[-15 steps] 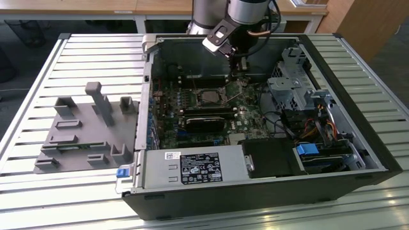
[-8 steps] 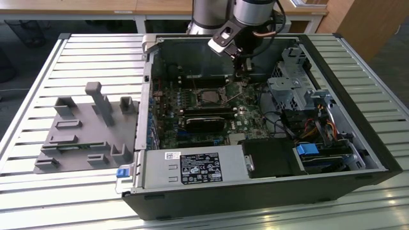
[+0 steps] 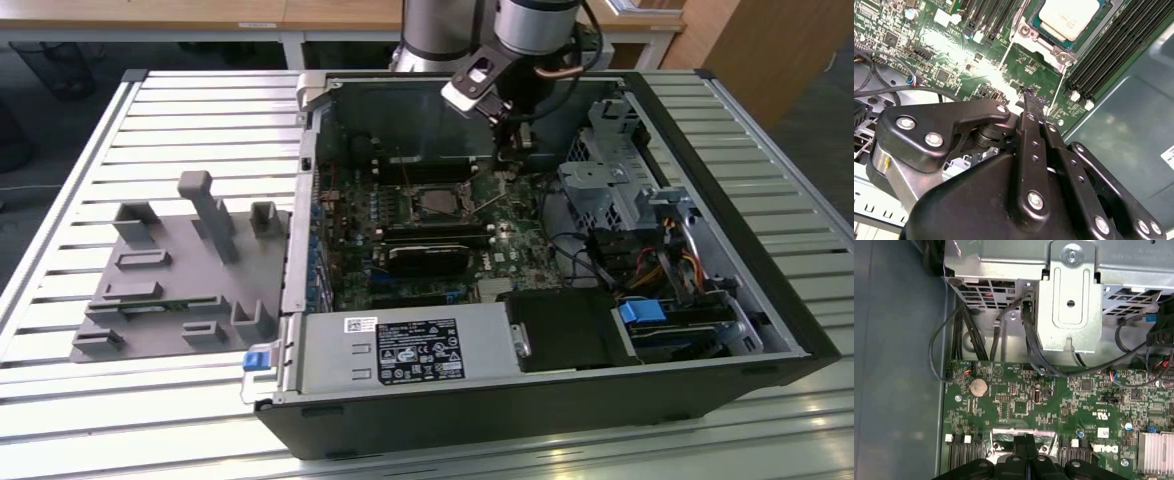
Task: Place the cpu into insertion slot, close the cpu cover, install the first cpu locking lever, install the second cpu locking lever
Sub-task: 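Close the cpu cover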
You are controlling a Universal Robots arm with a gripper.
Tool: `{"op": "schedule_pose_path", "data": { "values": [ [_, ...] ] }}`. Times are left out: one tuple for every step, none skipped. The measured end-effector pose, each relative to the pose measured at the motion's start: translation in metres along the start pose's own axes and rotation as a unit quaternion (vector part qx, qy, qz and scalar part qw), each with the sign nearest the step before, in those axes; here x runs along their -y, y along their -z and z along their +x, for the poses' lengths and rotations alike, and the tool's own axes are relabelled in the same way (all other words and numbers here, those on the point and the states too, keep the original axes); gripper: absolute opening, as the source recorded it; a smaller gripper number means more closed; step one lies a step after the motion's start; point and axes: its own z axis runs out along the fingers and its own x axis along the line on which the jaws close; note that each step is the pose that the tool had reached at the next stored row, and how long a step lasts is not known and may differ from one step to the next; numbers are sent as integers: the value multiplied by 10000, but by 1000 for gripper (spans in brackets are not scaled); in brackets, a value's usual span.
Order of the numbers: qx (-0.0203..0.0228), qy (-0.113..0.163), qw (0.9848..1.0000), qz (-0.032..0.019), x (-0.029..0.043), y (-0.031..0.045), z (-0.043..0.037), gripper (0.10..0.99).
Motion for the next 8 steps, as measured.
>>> {"op": "schedule_pose_path", "data": {
  "values": [
    [0, 0, 10000, 0, -12, -4, 1, 106],
    [0, 0, 10000, 0, -24, -9, 2, 106],
    [1, 0, 10000, 0, -38, -12, 4, 106],
    [0, 0, 10000, 0, -56, -18, 6, 106],
    [1, 0, 10000, 0, -73, -21, 7, 106],
    [0, 0, 10000, 0, -89, -25, 10, 106],
    [1, 0, 10000, 0, -103, -29, 13, 106],
    [1, 0, 10000, 0, -115, -33, 17, 106]
  ]
}}
